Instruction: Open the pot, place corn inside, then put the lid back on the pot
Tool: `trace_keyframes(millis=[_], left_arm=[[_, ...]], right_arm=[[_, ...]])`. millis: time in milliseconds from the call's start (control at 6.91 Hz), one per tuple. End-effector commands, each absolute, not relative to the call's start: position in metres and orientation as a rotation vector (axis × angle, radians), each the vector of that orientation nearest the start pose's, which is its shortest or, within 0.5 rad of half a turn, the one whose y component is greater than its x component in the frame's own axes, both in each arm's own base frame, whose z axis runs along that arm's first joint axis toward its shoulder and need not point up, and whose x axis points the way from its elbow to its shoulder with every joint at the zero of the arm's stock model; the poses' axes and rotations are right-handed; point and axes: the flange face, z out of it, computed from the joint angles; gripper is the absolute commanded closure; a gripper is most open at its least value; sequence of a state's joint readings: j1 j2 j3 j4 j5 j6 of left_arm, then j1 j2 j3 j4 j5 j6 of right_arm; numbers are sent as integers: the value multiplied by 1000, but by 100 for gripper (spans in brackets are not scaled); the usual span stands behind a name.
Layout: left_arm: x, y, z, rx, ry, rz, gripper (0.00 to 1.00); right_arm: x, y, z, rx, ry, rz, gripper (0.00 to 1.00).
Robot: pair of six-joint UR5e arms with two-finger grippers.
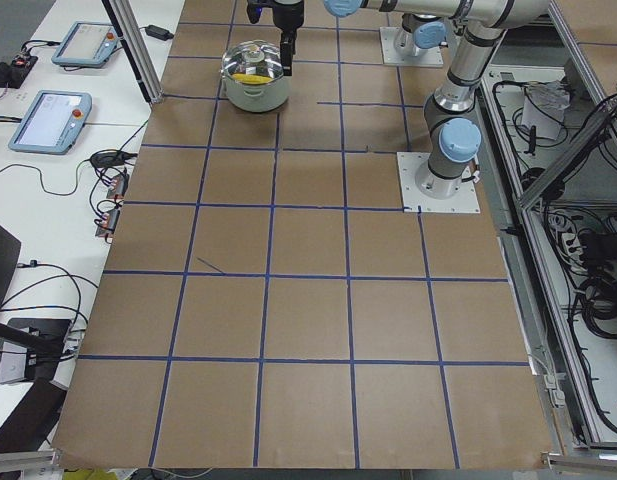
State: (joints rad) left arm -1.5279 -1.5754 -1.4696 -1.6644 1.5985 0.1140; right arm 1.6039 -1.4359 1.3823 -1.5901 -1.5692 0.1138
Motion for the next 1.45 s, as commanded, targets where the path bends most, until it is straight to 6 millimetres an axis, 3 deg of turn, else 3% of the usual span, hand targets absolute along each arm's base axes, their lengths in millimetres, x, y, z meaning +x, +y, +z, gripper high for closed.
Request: trace_keyframes(millis=[0, 145, 579, 1302], left_arm=[[-109, -498, 527, 107, 3109, -3, 0], [-109, -497, 526, 107, 3109, -1, 0], [-109, -496, 524, 107, 3112, 6, 0], [-110, -496, 524, 110, 3112, 6, 0]], right_arm=[[134, -519, 518, 125, 3128, -67, 0], [131, -511, 516, 127, 3130, 21, 1], [132, -509, 505, 128, 3131, 63, 1], [129, -513, 509, 138, 3156, 40, 1]])
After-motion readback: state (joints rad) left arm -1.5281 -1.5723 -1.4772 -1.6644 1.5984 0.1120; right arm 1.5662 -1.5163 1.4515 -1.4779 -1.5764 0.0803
